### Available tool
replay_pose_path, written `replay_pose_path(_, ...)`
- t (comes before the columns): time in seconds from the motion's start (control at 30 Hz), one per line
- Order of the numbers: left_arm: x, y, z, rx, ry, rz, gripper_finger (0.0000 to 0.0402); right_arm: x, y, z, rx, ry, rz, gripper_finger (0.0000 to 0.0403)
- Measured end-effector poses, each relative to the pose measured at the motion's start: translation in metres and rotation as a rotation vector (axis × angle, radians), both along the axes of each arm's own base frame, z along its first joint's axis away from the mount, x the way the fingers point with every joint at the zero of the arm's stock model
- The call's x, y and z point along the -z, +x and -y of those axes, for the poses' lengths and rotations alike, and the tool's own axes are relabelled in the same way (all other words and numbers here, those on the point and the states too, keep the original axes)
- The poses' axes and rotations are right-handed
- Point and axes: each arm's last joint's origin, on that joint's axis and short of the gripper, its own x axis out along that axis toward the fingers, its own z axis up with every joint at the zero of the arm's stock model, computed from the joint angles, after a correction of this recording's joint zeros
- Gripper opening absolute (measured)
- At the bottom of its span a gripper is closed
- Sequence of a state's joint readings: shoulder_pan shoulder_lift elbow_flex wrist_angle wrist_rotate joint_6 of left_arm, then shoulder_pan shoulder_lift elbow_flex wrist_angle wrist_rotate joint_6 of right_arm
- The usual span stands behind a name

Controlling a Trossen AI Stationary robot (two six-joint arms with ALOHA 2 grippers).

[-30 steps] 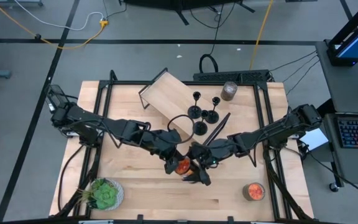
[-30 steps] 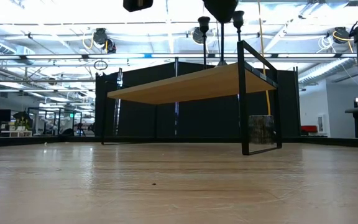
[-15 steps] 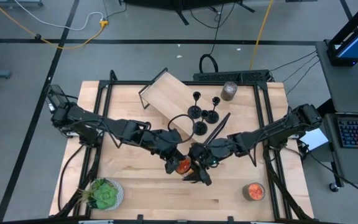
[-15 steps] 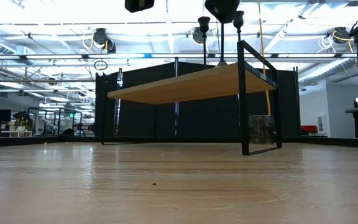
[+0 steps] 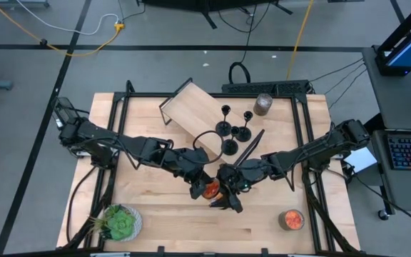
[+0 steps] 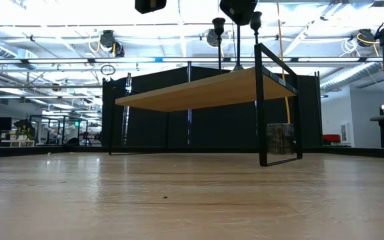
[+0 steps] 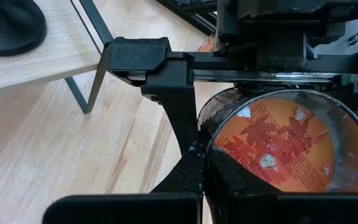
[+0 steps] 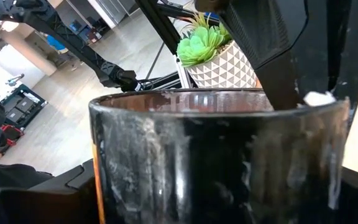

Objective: Pick & Place candle stick holders
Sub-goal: Put the left orange scented candle on the shelf

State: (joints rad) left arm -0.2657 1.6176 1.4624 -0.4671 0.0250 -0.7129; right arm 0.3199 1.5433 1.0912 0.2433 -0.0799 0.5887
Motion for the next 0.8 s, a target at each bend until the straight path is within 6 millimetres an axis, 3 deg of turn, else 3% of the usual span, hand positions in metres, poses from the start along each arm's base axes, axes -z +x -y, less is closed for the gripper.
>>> replay_pose_path(0.37, -0.0005, 0.0004, -0.0013, -0.003, 0.003, 0.005, 0.0045, 0.0019, -0.0006, -0.0001, -0.006, -0.007, -0.013, 0.0335)
replay_pose_path(0.8, -0.0059, -0.0047, -0.0046, 0.002, -0.012, 0.001, 0.0158, 0.0014, 0.0, 0.0008, 0.015, -0.008, -0.007, 0.0334)
